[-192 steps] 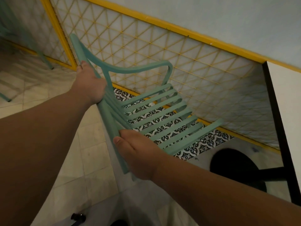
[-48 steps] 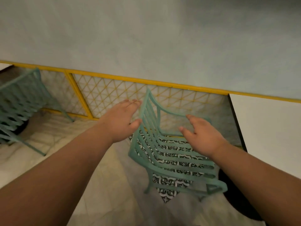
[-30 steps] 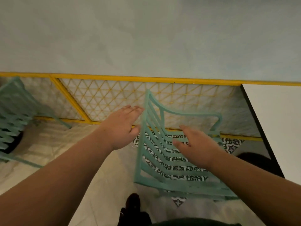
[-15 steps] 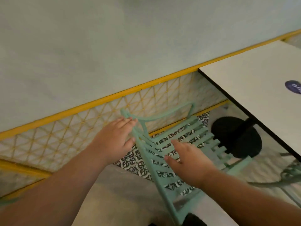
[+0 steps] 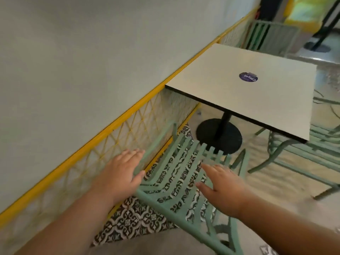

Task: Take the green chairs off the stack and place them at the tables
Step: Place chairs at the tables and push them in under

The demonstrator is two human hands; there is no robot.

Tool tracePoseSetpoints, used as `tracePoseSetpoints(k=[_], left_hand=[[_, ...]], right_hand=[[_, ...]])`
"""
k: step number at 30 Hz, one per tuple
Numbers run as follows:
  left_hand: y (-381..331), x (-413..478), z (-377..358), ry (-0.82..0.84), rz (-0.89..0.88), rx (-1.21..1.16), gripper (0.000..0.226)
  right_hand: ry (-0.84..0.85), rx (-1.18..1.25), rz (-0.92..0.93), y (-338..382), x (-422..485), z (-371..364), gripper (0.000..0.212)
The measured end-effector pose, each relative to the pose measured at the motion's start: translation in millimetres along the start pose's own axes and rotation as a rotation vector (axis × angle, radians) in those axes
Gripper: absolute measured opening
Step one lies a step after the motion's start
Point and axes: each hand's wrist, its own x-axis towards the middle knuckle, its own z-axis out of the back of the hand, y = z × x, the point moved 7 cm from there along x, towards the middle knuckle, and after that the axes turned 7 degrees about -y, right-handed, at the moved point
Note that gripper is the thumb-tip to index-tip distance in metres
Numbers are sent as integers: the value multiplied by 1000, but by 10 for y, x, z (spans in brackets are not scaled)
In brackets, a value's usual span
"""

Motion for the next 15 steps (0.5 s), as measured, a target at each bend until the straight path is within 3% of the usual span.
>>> tracePoseSetpoints(k=[8,15], left_hand=[[358,28,-350,94,-222,-17,70],[223,110,-832,155,-341,28,63]], right_hand=[[-36,70,-278,581,-383,-620,76],[-28,31,-360,450,-577,-983,78]])
